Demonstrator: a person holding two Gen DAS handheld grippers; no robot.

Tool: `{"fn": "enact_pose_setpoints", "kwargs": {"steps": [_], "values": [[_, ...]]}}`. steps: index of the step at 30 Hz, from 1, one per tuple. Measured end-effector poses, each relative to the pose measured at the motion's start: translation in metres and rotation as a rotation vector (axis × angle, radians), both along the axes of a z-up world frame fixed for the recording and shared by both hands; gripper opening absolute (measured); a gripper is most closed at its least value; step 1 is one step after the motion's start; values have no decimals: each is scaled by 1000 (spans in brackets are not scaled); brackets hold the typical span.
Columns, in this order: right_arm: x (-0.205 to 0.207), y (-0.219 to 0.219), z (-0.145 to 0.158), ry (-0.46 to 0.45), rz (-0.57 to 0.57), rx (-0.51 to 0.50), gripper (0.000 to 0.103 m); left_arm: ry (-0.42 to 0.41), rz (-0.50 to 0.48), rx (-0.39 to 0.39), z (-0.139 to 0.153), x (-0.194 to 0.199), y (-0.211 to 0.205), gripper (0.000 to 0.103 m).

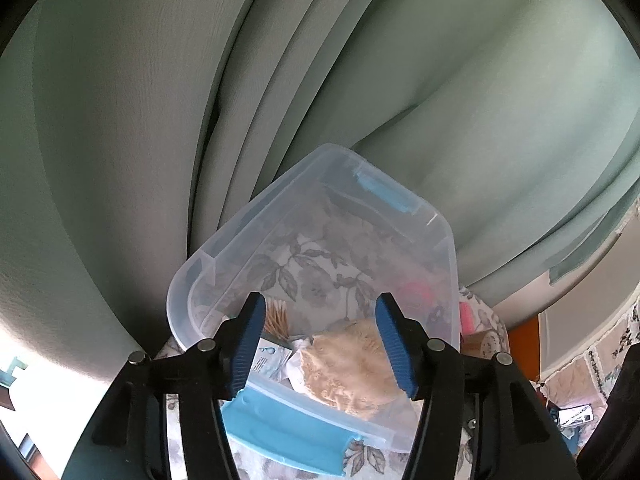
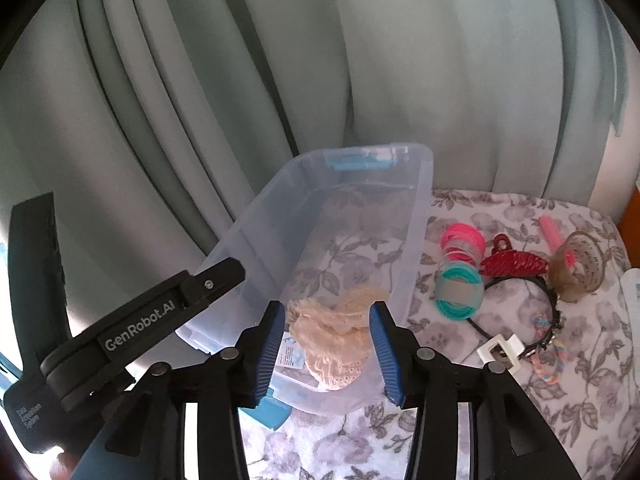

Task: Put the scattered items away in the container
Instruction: 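Withdraw both grippers from the clear box toward the remaining items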

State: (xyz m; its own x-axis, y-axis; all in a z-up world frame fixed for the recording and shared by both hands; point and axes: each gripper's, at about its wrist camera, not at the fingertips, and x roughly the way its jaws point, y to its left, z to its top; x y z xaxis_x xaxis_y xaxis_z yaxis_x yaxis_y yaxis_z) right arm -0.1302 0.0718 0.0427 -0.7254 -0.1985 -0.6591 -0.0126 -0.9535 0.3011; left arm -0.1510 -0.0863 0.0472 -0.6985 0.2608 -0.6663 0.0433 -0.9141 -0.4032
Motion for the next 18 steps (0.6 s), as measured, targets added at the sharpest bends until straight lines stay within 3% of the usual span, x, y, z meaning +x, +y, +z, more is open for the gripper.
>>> {"fn": "enact_pose_setpoints", "kwargs": {"steps": [5,11,18], "values": [[11,9,11,20,-30,-5,48,0,1,-12,3,1,2,59],[26,21,21,52,-78,-20,52,11,-20,-24,9,10,5,66],[46,33,30,93,-93,-62,53,45,-46,-96,25,28,7,67]]}}
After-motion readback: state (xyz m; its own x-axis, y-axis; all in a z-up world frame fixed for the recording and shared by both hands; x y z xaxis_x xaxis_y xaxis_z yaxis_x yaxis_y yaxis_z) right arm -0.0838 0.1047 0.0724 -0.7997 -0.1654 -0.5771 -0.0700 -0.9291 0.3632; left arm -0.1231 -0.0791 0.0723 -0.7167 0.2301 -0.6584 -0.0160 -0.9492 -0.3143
